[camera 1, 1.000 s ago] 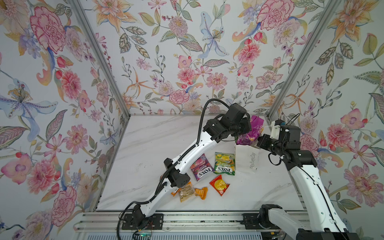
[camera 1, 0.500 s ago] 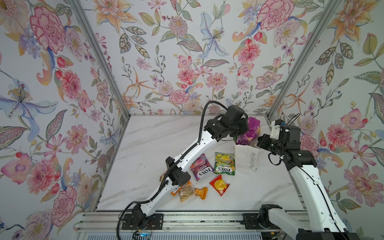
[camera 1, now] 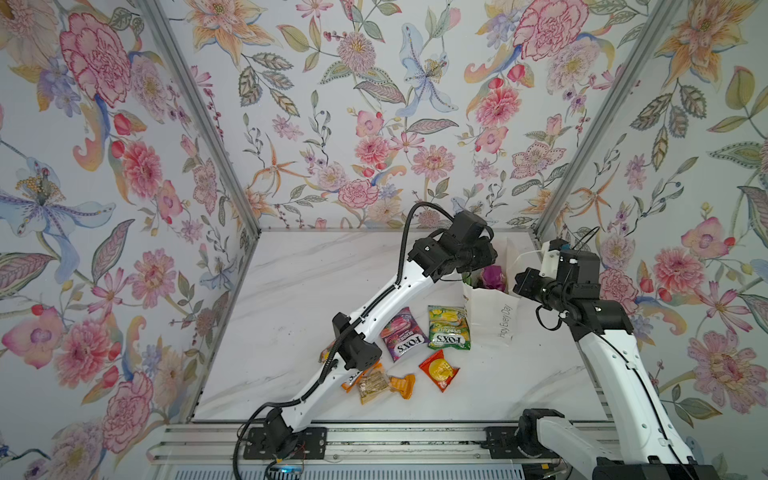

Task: Place the snacks into the paper bag
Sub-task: Place the snack in the paper bag, then move the snack to the middle-left of the table.

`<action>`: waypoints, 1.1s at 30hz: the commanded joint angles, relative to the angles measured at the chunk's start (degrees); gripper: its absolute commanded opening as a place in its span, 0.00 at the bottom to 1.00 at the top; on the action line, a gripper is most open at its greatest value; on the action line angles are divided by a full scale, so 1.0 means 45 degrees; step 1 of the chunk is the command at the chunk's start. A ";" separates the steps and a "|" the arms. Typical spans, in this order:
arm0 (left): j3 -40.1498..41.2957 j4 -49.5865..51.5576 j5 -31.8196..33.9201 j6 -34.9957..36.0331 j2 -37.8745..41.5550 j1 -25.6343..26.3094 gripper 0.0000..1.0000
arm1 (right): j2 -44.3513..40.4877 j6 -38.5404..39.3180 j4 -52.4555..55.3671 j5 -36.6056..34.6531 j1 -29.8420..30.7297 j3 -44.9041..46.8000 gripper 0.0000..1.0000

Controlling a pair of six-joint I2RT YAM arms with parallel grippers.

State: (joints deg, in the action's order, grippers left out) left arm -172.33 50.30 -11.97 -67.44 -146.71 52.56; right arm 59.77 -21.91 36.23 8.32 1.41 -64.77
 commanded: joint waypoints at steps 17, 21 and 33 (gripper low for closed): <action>-0.0384 0.1130 0.2092 0.2888 0.2211 -0.0501 0.57 | 0.0004 0.0001 -0.0195 0.0012 0.0019 -0.0052 0.00; -0.0395 0.2057 0.2937 0.3948 0.2648 -0.0716 0.63 | -0.0044 0.0064 -0.0185 0.0038 0.0020 -0.0137 0.00; -0.0381 0.5013 0.6555 0.9206 0.3299 -0.0878 0.82 | -0.0122 0.0260 -0.0174 0.0085 -0.0001 -0.0079 0.00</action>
State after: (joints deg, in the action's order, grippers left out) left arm -172.77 67.42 11.29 -35.20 -133.49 48.86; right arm 59.77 -21.63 36.18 7.79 1.19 -64.69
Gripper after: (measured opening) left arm 0.809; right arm 0.047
